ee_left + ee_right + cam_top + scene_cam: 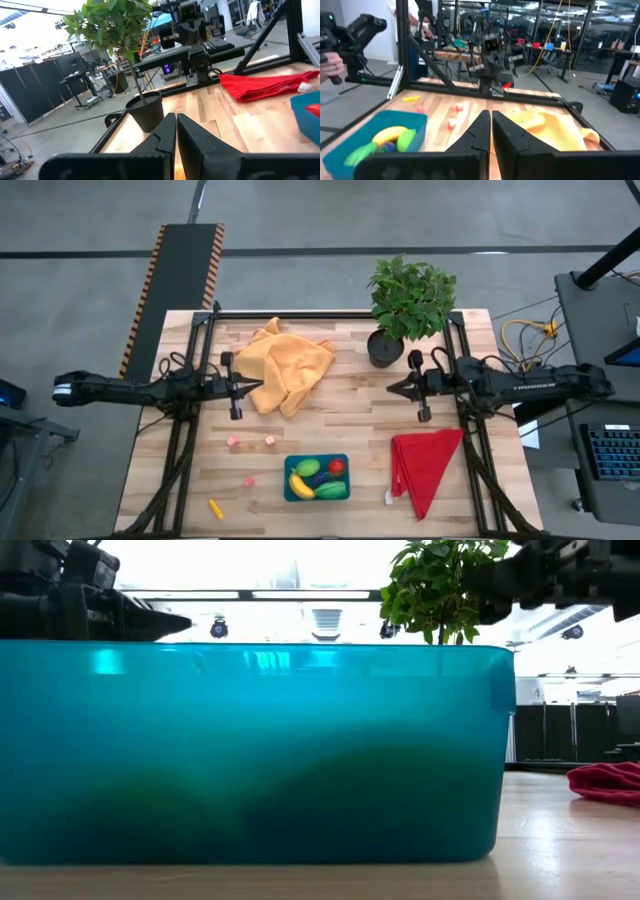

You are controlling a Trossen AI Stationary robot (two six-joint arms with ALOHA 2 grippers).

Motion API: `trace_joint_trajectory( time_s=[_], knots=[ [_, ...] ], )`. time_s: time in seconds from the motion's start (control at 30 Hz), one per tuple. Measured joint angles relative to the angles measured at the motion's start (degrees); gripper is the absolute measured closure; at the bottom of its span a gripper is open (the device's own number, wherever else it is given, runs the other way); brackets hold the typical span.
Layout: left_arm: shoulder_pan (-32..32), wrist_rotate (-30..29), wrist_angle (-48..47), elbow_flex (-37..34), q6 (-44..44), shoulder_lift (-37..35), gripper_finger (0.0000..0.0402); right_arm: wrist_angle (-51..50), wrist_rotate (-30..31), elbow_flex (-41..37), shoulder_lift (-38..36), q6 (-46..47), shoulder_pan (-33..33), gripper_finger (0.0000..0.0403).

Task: Pick and placing Produce into tupperware
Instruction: Put the top right pink peach into the blue bin

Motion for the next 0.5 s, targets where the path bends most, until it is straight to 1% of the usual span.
trace_joint_trajectory(
  time_s=[0.07, 0.17, 0.27, 0.33, 0.4, 0.5],
  knots=[
    [0.0, 0.1, -0.1, 0.0, 0.1, 0.4, 0.0402, -0.1, 0.0, 0.8, 0.6, 0.0, 0.0, 0.0394],
    [0.0, 0.5, 0.0, 0.0, -3.3, 1.1, 0.0402, -0.1, 0.1, 1.9, 1.4, 0.0, 0.0, 0.0394],
    [0.0, 6.1, -0.2, 0.0, -5.1, 1.6, 0.0402, -0.3, 0.1, 2.6, 2.6, 0.0, 0.0, 0.0394],
    [0.0, 7.3, -0.1, 0.0, -6.2, 2.0, 0.0399, -0.3, 0.1, 2.8, 3.3, 0.0, 0.0, 0.0394],
    [0.0, 7.1, -0.1, 0.1, -7.6, 2.4, 0.0386, -0.4, 0.1, 2.9, 4.2, 0.0, 0.0, 0.0394],
    [0.0, 7.1, 0.0, 0.2, -9.8, 2.9, 0.0344, -0.5, 0.2, 3.5, 5.3, -0.4, 0.0, 0.0394]
  ],
)
